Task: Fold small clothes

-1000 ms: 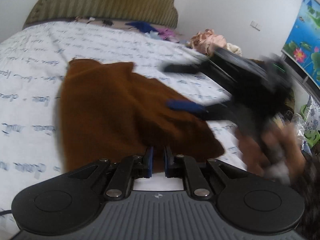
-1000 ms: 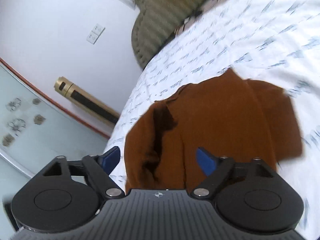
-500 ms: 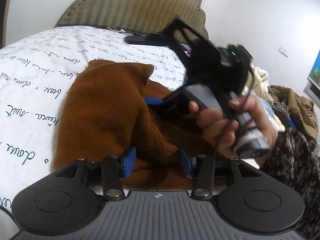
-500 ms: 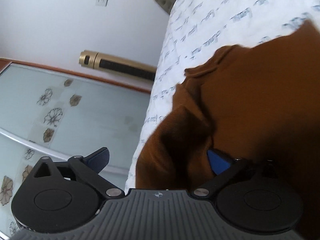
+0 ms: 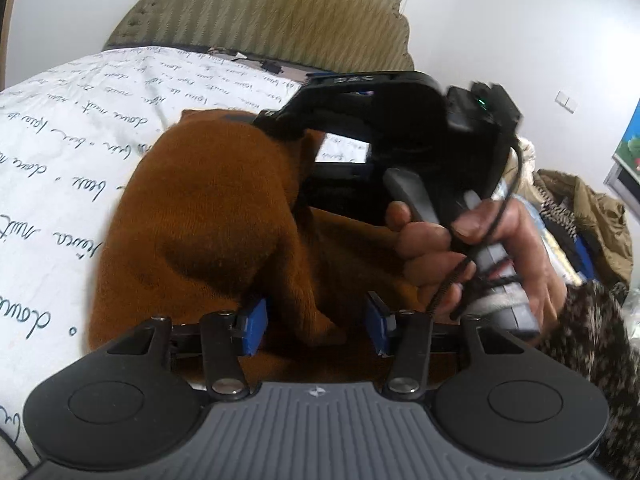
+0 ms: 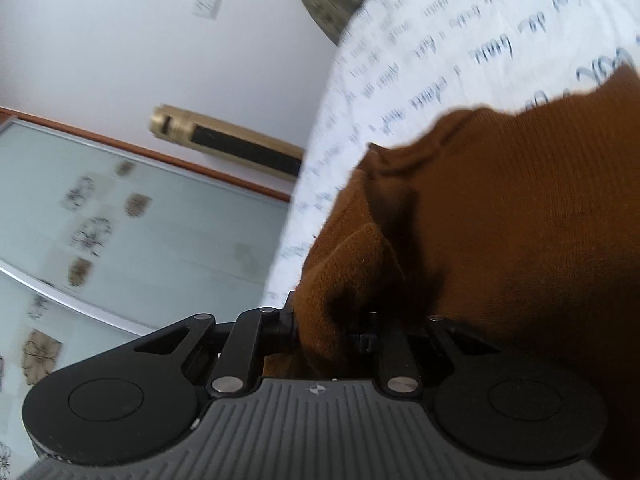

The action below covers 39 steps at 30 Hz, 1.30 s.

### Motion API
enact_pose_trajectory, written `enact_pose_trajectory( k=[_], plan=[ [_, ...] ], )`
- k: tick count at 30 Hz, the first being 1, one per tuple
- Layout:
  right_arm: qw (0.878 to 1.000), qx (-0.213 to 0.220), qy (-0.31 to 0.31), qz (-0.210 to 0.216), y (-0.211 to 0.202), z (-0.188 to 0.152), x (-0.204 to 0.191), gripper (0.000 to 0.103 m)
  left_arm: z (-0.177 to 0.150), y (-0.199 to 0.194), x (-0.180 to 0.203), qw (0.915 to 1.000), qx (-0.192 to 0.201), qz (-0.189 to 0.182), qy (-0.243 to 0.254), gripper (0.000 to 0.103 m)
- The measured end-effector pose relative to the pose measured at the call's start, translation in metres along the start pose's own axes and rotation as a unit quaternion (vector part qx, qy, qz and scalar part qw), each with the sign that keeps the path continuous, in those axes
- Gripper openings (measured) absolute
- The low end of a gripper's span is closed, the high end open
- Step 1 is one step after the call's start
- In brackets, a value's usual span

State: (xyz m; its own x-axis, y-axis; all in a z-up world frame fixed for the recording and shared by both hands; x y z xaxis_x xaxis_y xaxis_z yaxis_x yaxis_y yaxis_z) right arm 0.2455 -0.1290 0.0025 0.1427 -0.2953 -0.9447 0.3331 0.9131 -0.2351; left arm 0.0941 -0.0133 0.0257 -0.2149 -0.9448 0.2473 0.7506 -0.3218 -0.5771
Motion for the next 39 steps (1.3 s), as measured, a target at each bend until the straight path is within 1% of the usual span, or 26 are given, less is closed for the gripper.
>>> enact_pose_trajectory(
  k=[3, 6, 11, 15, 18, 21, 22, 23, 24, 25, 26, 27, 29, 30, 31, 32, 33, 34, 35, 37, 39],
  plan=[
    [1.000, 0.023, 0.004, 0.020, -0.017, 0.000, -0.005, 0.022, 0.009, 0.001, 0.004, 0.9999, 0.003, -0.016, -0.001, 0.051],
    [0.998, 0.052, 0.007, 0.017, -0.038, 0.002, -0.004, 0.022, 0.018, 0.006, 0.014, 0.9993, -0.001, -0.038, 0.006, 0.051],
    [0.996, 0.086, 0.003, -0.021, -0.088, 0.009, -0.004, 0.022, 0.024, 0.011, 0.039, 0.9958, -0.012, -0.088, 0.023, 0.051],
    [0.993, 0.093, 0.009, -0.074, -0.119, 0.016, 0.001, 0.022, 0.021, 0.017, 0.062, 0.9896, -0.034, -0.136, 0.033, 0.051],
    [0.988, 0.090, 0.047, -0.113, -0.126, 0.024, 0.029, 0.022, 0.013, 0.022, 0.067, 0.9855, -0.062, -0.153, 0.041, 0.051],
    [0.983, 0.092, 0.085, -0.133, -0.123, 0.023, 0.067, 0.022, 0.002, 0.027, 0.063, 0.9793, -0.096, -0.174, 0.040, 0.051],
    [0.983, 0.087, 0.103, -0.126, -0.120, 0.022, 0.081, 0.019, -0.002, 0.026, 0.059, 0.9788, -0.100, -0.174, 0.039, 0.051],
    [0.984, 0.085, 0.114, -0.109, -0.115, 0.018, 0.087, 0.019, -0.005, 0.024, 0.056, 0.9791, -0.101, -0.172, 0.041, 0.051],
    [0.985, 0.089, 0.119, -0.088, -0.118, 0.016, 0.089, 0.023, -0.008, 0.019, 0.052, 0.9797, -0.100, -0.168, 0.045, 0.051],
    [0.986, 0.094, 0.119, -0.073, -0.122, 0.015, 0.087, 0.033, -0.010, 0.013, 0.050, 0.9807, -0.098, -0.162, 0.050, 0.051],
    [0.986, 0.102, 0.111, -0.071, -0.129, 0.013, 0.082, 0.041, -0.011, 0.008, 0.047, 0.9815, -0.093, -0.158, 0.056, 0.051],
    [0.986, 0.120, 0.091, -0.078, -0.138, 0.010, 0.073, 0.043, -0.007, 0.005, 0.042, 0.9824, -0.088, -0.153, 0.060, 0.051],
    [0.983, 0.153, 0.037, -0.095, -0.160, -0.001, 0.052, 0.051, -0.006, -0.008, 0.034, 0.9846, -0.074, -0.143, 0.068, 0.051],
    [0.982, 0.163, 0.017, -0.096, -0.170, -0.007, 0.041, 0.052, -0.006, -0.014, 0.031, 0.9857, -0.069, -0.136, 0.072, 0.051],
    [0.983, 0.162, 0.000, -0.088, -0.177, -0.016, 0.033, 0.054, -0.006, -0.018, 0.027, 0.9866, -0.065, -0.128, 0.076, 0.053],
    [0.985, 0.154, -0.014, -0.073, -0.185, -0.028, 0.026, 0.059, -0.007, -0.023, 0.026, 0.9869, -0.062, -0.124, 0.081, 0.056],
    [0.987, 0.146, -0.023, -0.061, -0.190, -0.041, 0.021, 0.064, -0.005, -0.025, 0.026, 0.9872, -0.059, -0.122, 0.085, 0.057],
    [0.988, 0.139, -0.031, -0.059, -0.192, -0.052, 0.016, 0.077, -0.005, -0.029, 0.023, 0.9877, -0.056, -0.118, 0.086, 0.057],
    [0.988, 0.135, -0.040, -0.067, -0.193, -0.064, 0.013, 0.083, -0.005, -0.032, 0.020, 0.9880, -0.055, -0.115, 0.087, 0.058],
    [0.987, 0.123, -0.059, -0.087, -0.187, -0.083, 0.014, 0.082, -0.004, -0.038, 0.017, 0.9888, -0.052, -0.109, 0.087, 0.058],
    [0.986, 0.125, -0.065, -0.088, -0.177, -0.094, 0.018, 0.081, -0.001, -0.045, 0.013, 0.9898, -0.045, -0.098, 0.093, 0.058]
  ],
)
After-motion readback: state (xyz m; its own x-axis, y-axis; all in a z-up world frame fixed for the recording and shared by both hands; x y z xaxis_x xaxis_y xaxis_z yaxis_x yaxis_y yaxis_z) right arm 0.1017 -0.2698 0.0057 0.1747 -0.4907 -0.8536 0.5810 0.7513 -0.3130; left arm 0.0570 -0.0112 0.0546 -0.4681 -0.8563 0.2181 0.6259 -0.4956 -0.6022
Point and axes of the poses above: each gripper's, at about its wrist camera, not at the fingertips, and y roughly the way its jaws point, x to its right, z to its top, the point moved 1 cm from there along y, roughly the way its jaws point, and after that the axes turned 6 degrees about y, right-handed, at the moved point
